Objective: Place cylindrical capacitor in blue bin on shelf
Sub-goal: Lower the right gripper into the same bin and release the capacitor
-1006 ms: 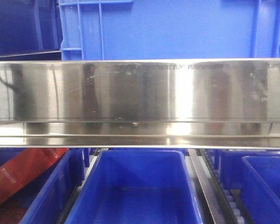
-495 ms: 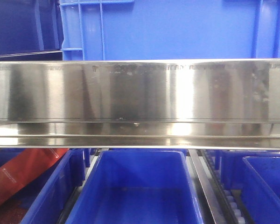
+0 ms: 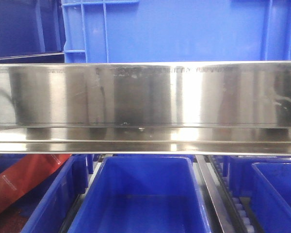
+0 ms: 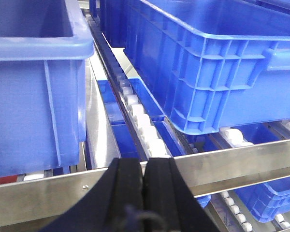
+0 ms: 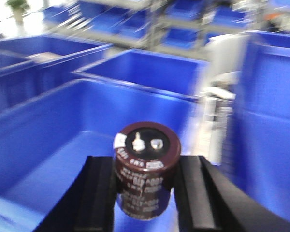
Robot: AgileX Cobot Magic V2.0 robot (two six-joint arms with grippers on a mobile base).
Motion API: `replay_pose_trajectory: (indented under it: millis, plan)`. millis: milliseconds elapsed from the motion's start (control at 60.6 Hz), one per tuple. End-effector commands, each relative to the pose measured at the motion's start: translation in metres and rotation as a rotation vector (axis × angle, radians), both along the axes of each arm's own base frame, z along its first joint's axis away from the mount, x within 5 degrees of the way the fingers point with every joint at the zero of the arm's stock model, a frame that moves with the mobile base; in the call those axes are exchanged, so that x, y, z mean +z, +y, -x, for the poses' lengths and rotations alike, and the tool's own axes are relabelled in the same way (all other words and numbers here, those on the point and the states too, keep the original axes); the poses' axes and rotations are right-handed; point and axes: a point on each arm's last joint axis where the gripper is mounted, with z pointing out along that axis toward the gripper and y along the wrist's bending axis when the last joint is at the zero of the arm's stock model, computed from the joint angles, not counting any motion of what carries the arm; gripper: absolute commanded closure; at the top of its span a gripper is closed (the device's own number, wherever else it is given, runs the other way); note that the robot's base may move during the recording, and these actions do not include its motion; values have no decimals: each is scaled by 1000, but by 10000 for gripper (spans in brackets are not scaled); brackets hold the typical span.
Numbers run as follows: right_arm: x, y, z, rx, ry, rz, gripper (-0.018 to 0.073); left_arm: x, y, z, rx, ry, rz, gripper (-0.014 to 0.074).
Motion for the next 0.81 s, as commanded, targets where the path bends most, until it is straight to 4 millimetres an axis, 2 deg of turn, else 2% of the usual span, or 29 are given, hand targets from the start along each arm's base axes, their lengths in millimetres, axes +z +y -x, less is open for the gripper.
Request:
replay_pose_trajectory:
  millis: [0,115,181,379,544,742,792]
  plan:
    - [5,21,-27,65,54,33,721,2,0,0,-2,-32,22,708]
    - [-3,54,-63,144,158,79,721,3,0,0,-5,-40,26,708]
    - [-17,71,-87,170,229,110,721,3,0,0,-5,-40,26,708]
    - [-62,97,-136,180,369,161,721,3,0,0,-6,-39,27,708]
    - [-87,106,-154,173,453,173,721,3,-1,0,-7,-38,28,708]
    - [-93,107,-157,175,477,183,718,3,-1,0,-7,-38,28,708]
    - [-93,107,-157,175,479,184,678,3,-1,0,-7,-38,28,708]
